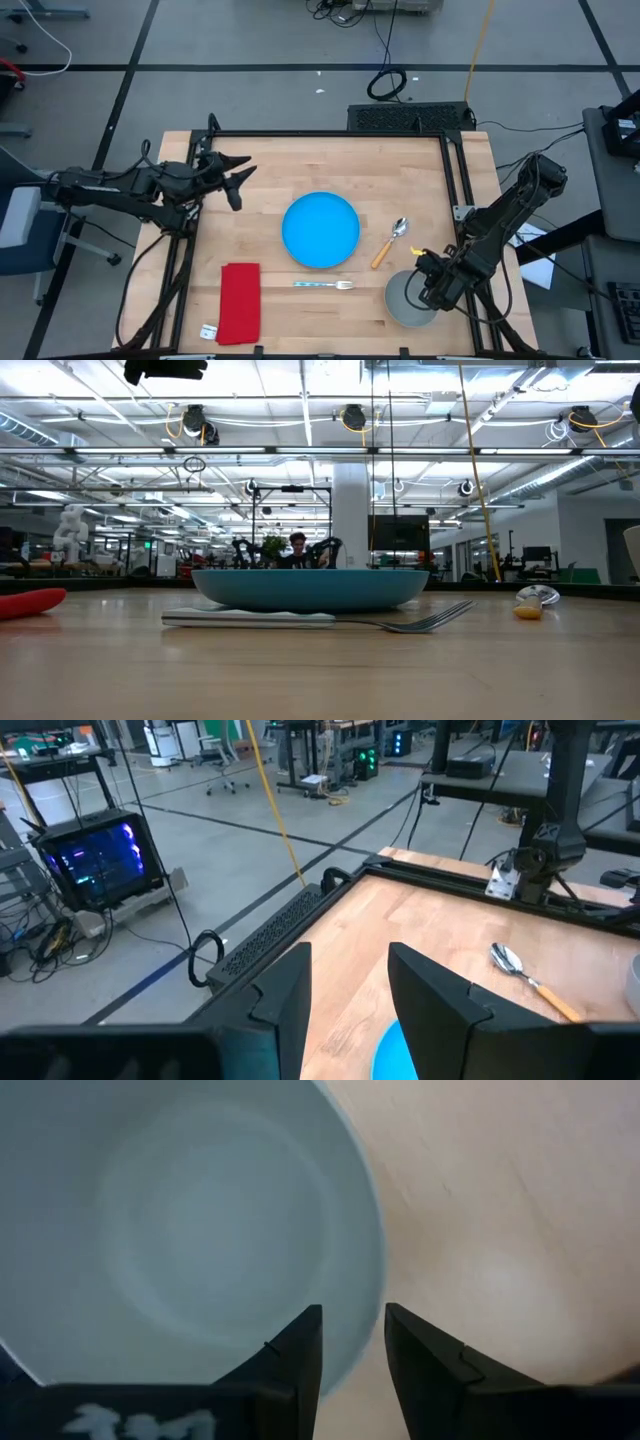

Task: Set table place
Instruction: Put the grey bowl on the blue plate

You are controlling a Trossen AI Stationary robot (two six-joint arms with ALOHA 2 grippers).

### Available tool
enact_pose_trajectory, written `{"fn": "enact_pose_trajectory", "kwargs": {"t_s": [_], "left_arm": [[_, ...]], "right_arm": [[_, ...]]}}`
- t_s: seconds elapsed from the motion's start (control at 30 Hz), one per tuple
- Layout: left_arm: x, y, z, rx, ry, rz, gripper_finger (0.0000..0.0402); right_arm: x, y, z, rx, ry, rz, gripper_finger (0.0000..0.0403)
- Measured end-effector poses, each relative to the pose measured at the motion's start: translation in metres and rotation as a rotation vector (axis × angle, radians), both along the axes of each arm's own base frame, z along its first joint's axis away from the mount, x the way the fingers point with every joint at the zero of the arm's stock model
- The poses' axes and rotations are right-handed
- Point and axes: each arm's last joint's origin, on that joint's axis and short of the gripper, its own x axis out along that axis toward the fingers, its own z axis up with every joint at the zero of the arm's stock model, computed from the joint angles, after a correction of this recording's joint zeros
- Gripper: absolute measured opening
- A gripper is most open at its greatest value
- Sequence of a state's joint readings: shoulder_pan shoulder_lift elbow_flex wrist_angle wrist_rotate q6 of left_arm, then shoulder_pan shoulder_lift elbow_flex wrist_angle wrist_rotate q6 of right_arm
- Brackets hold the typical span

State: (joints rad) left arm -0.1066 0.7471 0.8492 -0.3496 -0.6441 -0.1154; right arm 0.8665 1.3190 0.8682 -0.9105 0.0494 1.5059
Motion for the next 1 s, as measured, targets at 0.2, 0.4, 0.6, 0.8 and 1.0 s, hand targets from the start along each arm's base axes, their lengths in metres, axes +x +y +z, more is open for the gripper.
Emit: {"fn": "enact_pose_trajectory", "kwargs": {"t_s": [0.2,0.4,0.6,0.8,1.0], "left_arm": [[0.0014,-0.0002,-0.0005,0.001,0.004,0.0,0.0141],[0.0014,-0.0001,-0.0005,0.001,0.003,0.0,0.0141],[0.0014,-0.0001,-0.0005,0.002,0.004,0.0,0.0141],[0.0014,-0.0001,-0.0006,0.002,0.004,0.0,0.0141],[0.0014,-0.0001,-0.0005,0.002,0.004,0.0,0.0141]], "right_arm": [[-0.0004,-0.0004,-0.0041,0.006,-0.003,0.004,0.0102],[-0.0013,-0.0014,-0.0042,-0.005,0.005,0.008,0.0098],[-0.0016,-0.0017,-0.0043,-0.009,0.008,0.008,0.0069],[-0.0007,-0.0006,-0.0041,0.003,-0.002,0.007,0.0051],[-0.0007,-0.0007,-0.0041,0.003,-0.001,0.006,0.005]]}}
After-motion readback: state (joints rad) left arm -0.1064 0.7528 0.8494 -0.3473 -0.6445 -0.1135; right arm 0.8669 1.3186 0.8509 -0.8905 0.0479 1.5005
